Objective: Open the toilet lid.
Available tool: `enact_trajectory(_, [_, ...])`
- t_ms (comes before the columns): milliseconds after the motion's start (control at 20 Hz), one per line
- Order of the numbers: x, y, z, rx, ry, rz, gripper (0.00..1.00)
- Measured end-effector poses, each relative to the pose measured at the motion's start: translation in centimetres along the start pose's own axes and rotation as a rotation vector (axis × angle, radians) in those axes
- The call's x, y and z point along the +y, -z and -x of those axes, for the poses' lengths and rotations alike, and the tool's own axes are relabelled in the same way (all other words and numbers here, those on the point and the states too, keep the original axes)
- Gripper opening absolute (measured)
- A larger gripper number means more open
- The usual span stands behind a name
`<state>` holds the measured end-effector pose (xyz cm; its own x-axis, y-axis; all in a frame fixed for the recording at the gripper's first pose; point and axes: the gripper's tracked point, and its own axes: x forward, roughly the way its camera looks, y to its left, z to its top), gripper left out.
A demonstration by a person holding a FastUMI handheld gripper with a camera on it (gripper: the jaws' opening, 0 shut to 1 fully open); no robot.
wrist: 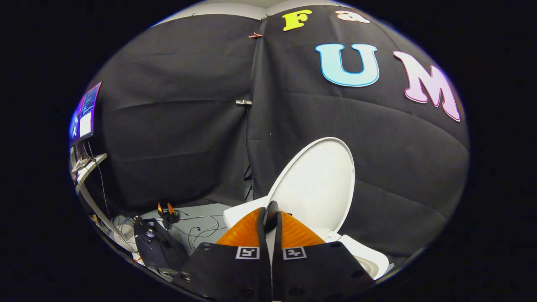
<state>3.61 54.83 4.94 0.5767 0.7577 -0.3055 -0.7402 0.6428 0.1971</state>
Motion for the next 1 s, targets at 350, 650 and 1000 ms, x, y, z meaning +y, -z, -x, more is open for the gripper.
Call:
enact_trajectory(350, [3.6,0.0,-0.4,-0.016,-0.085,0.054,0.62])
enact_trajectory(650, [4.2,-0.9,0.6,-0.055,-0.109,0.082,0.86])
enact_trajectory(1000, [2.4,-6.6,4.8,-0.24,-0.068,0.059,0.95])
